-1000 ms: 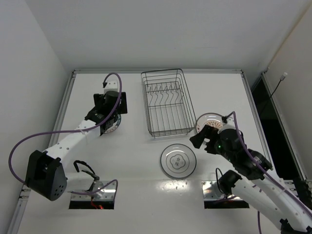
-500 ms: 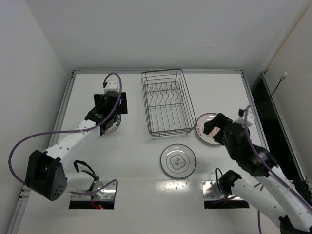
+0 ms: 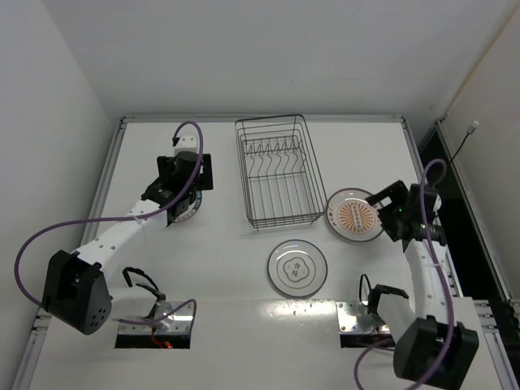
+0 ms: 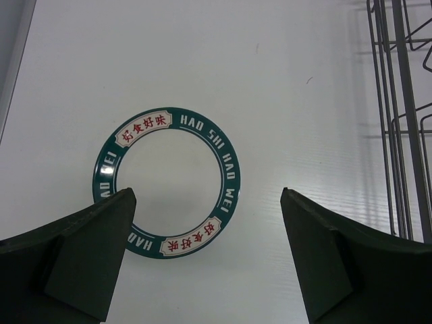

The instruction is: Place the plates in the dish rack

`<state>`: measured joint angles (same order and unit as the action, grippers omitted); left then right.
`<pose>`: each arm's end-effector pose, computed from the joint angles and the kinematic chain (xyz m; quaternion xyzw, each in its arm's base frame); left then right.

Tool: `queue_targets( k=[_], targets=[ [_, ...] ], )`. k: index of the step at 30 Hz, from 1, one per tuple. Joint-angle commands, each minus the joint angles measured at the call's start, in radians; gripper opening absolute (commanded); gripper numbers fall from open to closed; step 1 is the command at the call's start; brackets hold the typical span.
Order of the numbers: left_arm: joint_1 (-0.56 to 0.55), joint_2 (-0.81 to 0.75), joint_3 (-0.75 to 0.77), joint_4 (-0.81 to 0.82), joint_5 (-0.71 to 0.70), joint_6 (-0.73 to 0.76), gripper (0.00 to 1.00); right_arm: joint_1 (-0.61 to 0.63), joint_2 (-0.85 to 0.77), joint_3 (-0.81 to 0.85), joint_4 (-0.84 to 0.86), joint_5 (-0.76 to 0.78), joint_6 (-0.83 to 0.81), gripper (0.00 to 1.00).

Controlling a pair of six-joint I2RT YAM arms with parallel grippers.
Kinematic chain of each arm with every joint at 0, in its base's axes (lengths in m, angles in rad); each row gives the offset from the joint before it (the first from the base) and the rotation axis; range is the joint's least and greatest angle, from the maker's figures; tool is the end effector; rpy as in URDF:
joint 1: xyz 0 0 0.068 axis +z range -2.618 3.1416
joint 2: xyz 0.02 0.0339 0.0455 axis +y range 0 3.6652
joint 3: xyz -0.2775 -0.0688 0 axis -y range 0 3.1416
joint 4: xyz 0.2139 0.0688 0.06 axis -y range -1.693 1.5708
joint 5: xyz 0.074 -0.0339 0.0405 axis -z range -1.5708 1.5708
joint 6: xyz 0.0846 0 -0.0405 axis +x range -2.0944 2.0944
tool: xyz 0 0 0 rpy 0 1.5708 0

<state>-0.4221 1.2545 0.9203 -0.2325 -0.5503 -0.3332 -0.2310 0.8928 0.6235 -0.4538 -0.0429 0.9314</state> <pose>0.2724 -0.0738 0.2853 -0.0931 0.8486 0.0506 0.5183 0.1828 -0.0393 0.2257 0.4930 0.7665 0.1594 0.3795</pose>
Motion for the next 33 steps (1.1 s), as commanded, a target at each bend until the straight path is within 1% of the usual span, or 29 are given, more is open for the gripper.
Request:
queue_targets(
  k=[1, 3, 4, 6, 10, 11, 12, 14, 15, 16, 17, 18, 19, 20, 21, 23, 25, 27, 28, 30, 31, 33],
  targets=[
    [0.0, -0.021, 0.0, 0.018, 0.012, 0.006, 0.87, -0.123, 0.032, -0.117, 0.058, -0.262, -0.011, 0.91],
    [0.0, -0.021, 0.0, 0.018, 0.021, 0.006, 0.87, -0.201, 0.023, -0.186, 0.047, -0.272, -0.011, 0.9],
    [0.0, -0.021, 0.0, 0.018, 0.021, 0.006, 0.87, -0.223, -0.009, -0.229, 0.047, -0.272, -0.011, 0.9],
    [0.0, -0.021, 0.009, 0.018, 0.032, 0.006, 0.87, -0.278, -0.043, -0.263, 0.047, -0.281, -0.011, 0.85],
    [0.0, -0.021, 0.009, 0.018, 0.032, 0.006, 0.87, -0.288, -0.046, -0.32, 0.072, -0.281, 0.038, 0.8],
    [0.0, -0.021, 0.009, 0.018, 0.032, 0.006, 0.87, -0.288, -0.031, -0.329, 0.09, -0.281, 0.05, 0.8],
    [0.0, -0.021, 0.009, 0.018, 0.041, 0.006, 0.87, -0.288, 0.016, -0.338, 0.121, -0.296, 0.063, 0.75],
    [0.0, -0.021, 0.009, 0.018, 0.041, 0.006, 0.87, -0.288, 0.079, -0.347, 0.199, -0.307, 0.104, 0.71],
    [0.0, -0.021, 0.009, 0.018, 0.041, 0.006, 0.87, -0.288, 0.115, -0.358, 0.225, -0.317, 0.122, 0.65],
    [0.0, -0.021, 0.009, 0.018, 0.041, 0.006, 0.87, -0.278, 0.179, -0.369, 0.281, -0.331, 0.173, 0.64],
    [0.0, -0.021, 0.009, 0.018, 0.041, 0.006, 0.87, -0.278, 0.204, -0.383, 0.318, -0.344, 0.208, 0.64],
    [0.0, -0.021, 0.009, 0.018, 0.041, 0.006, 0.87, -0.268, 0.224, -0.41, 0.367, -0.365, 0.24, 0.57],
    [0.0, -0.021, 0.009, 0.018, 0.041, 0.006, 0.87, -0.255, 0.224, -0.41, 0.412, -0.345, 0.303, 0.57],
    [0.0, -0.012, 0.009, 0.018, 0.032, 0.006, 0.87, -0.245, 0.224, -0.41, 0.421, -0.328, 0.331, 0.55],
    [0.0, -0.012, 0.018, 0.018, 0.032, 0.016, 0.87, -0.232, 0.224, -0.41, 0.431, -0.299, 0.352, 0.49],
    [0.0, -0.012, 0.018, 0.018, 0.032, 0.016, 0.87, -0.209, 0.247, -0.377, 0.419, -0.261, 0.379, 0.41],
    [0.0, -0.012, 0.018, 0.018, 0.021, 0.016, 0.87, -0.194, 0.277, -0.366, 0.418, -0.25, 0.379, 0.35],
    [0.0, -0.012, 0.018, 0.018, 0.021, 0.016, 0.87, -0.194, 0.317, -0.354, 0.42, -0.241, 0.379, 0.25],
    [0.0, -0.012, 0.018, 0.018, 0.021, 0.016, 0.87, -0.194, 0.317, -0.354, 0.42, -0.241, 0.366, 0.14],
    [0.0, -0.012, 0.018, 0.018, 0.021, 0.016, 0.87, -0.194, 0.331, -0.344, 0.42, -0.253, 0.331, 0.05],
    [0.0, -0.012, 0.018, 0.018, 0.021, 0.016, 0.87, -0.194, 0.313, -0.326, 0.399, -0.253, 0.308, 0.0],
    [0.0, -0.003, 0.018, 0.018, 0.021, 0.016, 0.87, -0.194, 0.25, -0.303, 0.354, -0.22, 0.29, 0.0]
  ],
)
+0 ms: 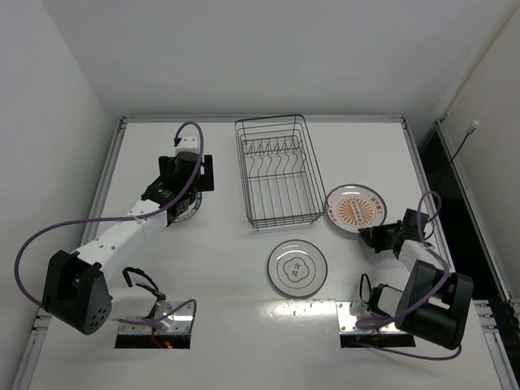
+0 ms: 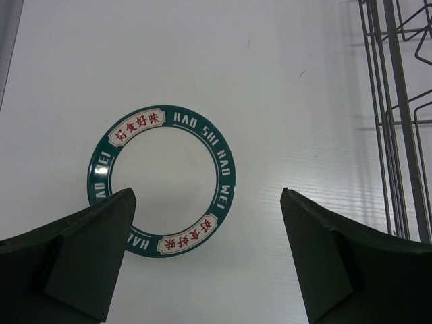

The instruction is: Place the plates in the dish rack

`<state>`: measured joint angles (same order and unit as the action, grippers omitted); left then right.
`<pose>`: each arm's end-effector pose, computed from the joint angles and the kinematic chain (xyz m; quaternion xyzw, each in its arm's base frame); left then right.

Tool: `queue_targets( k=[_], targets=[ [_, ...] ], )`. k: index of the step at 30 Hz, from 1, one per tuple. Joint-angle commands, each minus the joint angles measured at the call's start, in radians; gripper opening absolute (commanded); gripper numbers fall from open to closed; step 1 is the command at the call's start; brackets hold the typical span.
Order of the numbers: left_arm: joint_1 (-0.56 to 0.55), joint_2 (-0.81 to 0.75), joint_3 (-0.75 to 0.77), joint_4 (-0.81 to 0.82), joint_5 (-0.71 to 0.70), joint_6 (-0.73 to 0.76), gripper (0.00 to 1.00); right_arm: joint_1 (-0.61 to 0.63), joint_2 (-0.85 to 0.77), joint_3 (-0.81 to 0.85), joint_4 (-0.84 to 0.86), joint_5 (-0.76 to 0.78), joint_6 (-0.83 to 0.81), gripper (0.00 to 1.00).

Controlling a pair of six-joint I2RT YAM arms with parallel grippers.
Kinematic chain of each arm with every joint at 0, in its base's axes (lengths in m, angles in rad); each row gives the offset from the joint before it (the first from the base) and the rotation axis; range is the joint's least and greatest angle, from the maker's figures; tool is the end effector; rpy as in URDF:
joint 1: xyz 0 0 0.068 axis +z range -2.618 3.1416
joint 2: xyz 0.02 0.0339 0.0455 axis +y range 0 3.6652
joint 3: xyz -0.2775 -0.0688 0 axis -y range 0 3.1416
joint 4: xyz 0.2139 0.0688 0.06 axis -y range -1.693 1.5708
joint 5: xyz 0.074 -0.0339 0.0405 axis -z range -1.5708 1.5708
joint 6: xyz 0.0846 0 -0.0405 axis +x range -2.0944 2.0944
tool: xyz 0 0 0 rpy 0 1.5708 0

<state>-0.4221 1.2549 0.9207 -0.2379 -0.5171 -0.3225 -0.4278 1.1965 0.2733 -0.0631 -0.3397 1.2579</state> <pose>0.2722 -0.0764 0.2839 -0.0800 0.8538 0.0407 0.5129 0.1757 -0.0491 0.1092 0.6722 0.6643 0.2626 0.1946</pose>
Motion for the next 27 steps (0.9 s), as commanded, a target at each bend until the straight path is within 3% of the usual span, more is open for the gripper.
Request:
queue_targets(
  k=[1, 5, 11, 18, 22, 27],
  targets=[
    [0.0, -0.003, 0.018, 0.023, -0.012, 0.005, 0.87, 0.029, -0.142, 0.081, -0.078, 0.123, -0.049, 0.0],
    [0.0, -0.003, 0.018, 0.023, -0.012, 0.005, 0.87, 0.082, -0.268, 0.262, -0.209, 0.255, -0.161, 0.0],
    [0.0, -0.003, 0.018, 0.014, -0.021, 0.005, 0.87, 0.285, -0.22, 0.619, -0.319, 0.543, -0.322, 0.0],
    [0.0, -0.003, 0.018, 0.014, -0.021, 0.005, 0.87, 0.624, 0.044, 0.915, -0.325, 0.815, -0.449, 0.0],
    [0.0, -0.003, 0.018, 0.014, -0.03, 0.005, 0.87, 0.75, 0.222, 1.067, -0.352, 1.014, -0.561, 0.0],
    [0.0, 0.006, 0.018, 0.014, -0.031, 0.014, 0.87, 0.796, 0.366, 1.141, -0.32, 1.105, -0.618, 0.0]
  ],
)
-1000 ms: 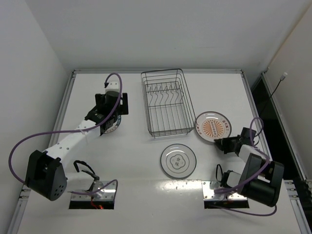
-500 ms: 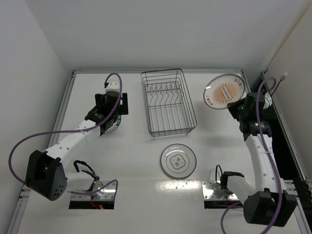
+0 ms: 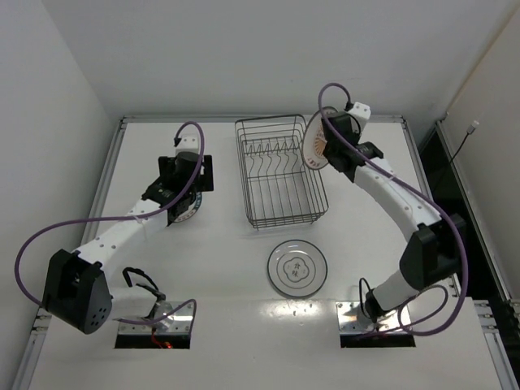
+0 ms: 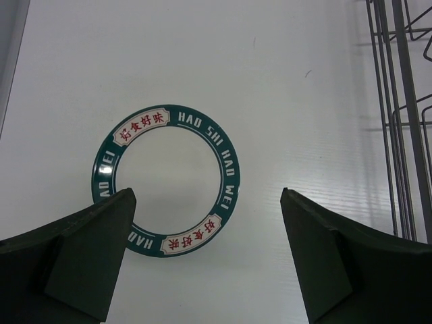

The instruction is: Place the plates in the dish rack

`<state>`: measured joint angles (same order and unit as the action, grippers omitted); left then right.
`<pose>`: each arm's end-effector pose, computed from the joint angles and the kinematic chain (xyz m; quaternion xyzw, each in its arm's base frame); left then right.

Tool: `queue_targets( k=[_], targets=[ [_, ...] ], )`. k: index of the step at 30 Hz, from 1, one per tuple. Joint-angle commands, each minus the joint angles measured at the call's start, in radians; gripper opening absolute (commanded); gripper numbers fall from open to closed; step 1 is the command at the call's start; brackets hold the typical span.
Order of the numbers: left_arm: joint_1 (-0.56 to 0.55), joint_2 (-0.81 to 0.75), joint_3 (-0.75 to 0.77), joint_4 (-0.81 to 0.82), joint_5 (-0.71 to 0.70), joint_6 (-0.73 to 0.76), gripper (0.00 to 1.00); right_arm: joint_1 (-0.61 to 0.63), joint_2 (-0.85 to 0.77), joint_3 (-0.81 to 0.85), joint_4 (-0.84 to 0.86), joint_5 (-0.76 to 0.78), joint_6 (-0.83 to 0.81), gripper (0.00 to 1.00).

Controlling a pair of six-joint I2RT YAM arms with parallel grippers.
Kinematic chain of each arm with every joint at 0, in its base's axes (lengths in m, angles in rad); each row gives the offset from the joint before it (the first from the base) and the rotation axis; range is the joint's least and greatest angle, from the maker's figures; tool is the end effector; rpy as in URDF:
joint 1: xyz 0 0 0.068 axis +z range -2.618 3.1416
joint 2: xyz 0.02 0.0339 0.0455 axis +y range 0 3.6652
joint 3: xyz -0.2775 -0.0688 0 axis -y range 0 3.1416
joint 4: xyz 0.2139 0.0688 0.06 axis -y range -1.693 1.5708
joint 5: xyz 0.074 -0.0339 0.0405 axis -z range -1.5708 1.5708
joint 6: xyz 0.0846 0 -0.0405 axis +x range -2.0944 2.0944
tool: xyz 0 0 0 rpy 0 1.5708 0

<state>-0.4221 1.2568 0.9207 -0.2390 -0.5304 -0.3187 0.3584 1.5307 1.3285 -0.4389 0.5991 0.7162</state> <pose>0.2724 -0.0754 0.2836 -0.0812 0.8532 0.0478 0.5129 0.3405 0.0766 0.3206 0.2822 0.8169 -0.0074 0.5030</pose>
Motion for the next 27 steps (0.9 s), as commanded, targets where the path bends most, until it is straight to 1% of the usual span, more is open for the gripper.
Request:
queue_targets(
  k=[1, 3, 7, 16, 21, 27],
  targets=[
    [0.0, 0.004, 0.018, 0.015, -0.017, 0.01, 0.87, 0.025, 0.049, 0.095, 0.055, 0.182, -0.089, 0.0],
    [0.0, 0.004, 0.018, 0.015, -0.017, 0.01, 0.87, 0.04, 0.078, 0.115, 0.069, 0.229, -0.116, 0.0],
    [0.0, 0.013, 0.018, 0.015, -0.017, 0.02, 0.87, 0.063, 0.129, 0.115, 0.121, 0.272, -0.181, 0.0],
    [0.0, 0.032, 0.027, 0.015, -0.017, 0.02, 0.87, 0.145, 0.212, 0.143, 0.209, 0.315, -0.293, 0.0],
    [0.0, 0.032, 0.027, 0.015, -0.017, 0.02, 0.87, 0.174, 0.272, 0.164, 0.209, 0.334, -0.325, 0.0],
    [0.0, 0.041, 0.027, 0.015, -0.017, 0.02, 0.87, 0.174, 0.318, 0.233, 0.14, 0.275, -0.336, 0.0]
  ],
)
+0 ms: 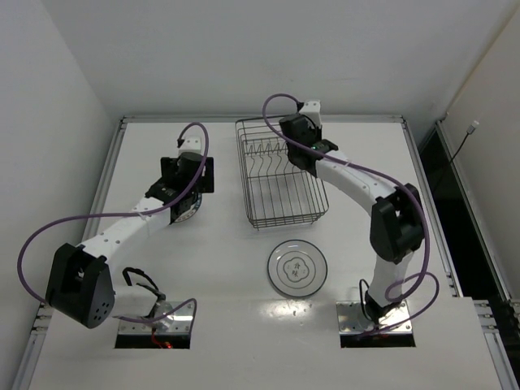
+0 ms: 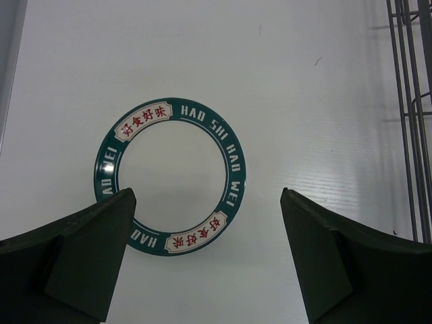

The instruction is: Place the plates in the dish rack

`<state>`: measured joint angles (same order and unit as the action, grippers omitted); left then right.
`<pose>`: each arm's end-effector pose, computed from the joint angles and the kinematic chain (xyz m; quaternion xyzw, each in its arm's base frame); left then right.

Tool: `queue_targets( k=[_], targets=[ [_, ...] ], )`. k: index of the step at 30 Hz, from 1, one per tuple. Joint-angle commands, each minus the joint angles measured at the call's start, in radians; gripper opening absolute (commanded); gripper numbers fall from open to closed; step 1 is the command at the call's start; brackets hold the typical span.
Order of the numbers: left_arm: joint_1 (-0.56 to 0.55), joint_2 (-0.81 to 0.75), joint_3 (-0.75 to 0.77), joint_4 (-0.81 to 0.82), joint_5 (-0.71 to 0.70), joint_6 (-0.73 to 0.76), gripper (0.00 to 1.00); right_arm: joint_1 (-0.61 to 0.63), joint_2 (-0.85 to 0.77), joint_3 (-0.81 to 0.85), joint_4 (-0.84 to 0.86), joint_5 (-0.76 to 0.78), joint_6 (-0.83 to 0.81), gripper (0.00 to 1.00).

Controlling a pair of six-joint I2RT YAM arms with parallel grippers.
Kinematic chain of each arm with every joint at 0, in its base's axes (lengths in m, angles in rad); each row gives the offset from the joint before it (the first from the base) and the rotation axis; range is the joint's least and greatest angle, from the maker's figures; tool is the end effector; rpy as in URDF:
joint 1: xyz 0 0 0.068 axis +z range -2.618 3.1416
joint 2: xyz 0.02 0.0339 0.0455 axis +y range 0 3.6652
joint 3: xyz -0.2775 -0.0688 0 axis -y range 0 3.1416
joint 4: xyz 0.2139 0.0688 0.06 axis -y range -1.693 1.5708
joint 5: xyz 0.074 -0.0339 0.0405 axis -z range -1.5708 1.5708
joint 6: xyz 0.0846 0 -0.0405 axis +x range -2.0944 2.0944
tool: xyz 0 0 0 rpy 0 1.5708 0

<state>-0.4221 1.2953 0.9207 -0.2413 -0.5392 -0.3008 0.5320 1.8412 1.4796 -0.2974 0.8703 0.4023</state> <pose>0.2780 -0.0772 0.2734 -0.0703 0.8619 0.0646 0.4979 0.3922 0.1558 0.2827 0.1324 0.8245 -0.1581 0.5269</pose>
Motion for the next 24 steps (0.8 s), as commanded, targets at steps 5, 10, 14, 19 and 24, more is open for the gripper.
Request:
queue_targets(
  k=[5, 10, 14, 19, 24],
  targets=[
    [0.0, 0.002, 0.027, 0.017, -0.008, 0.002, 0.87, 0.0, 0.076, 0.178, -0.092, -0.039, -0.034, 0.02],
    [0.0, 0.002, 0.027, 0.017, -0.008, 0.002, 0.87, 0.0, 0.142, 0.277, -0.167, -0.039, -0.059, 0.11],
    [0.0, 0.002, 0.027, 0.017, -0.008, 0.002, 0.87, 0.0, 0.155, 0.286, -0.189, -0.05, -0.059, 0.2],
    [0.0, 0.002, 0.027, 0.017, -0.008, 0.002, 0.87, 0.0, 0.051, 0.268, -0.25, -0.002, -0.019, 0.32],
    [0.0, 0.002, 0.027, 0.017, -0.018, 0.002, 0.87, 0.01, -0.273, -0.008, -0.244, -0.15, 0.069, 0.48]
  ],
)
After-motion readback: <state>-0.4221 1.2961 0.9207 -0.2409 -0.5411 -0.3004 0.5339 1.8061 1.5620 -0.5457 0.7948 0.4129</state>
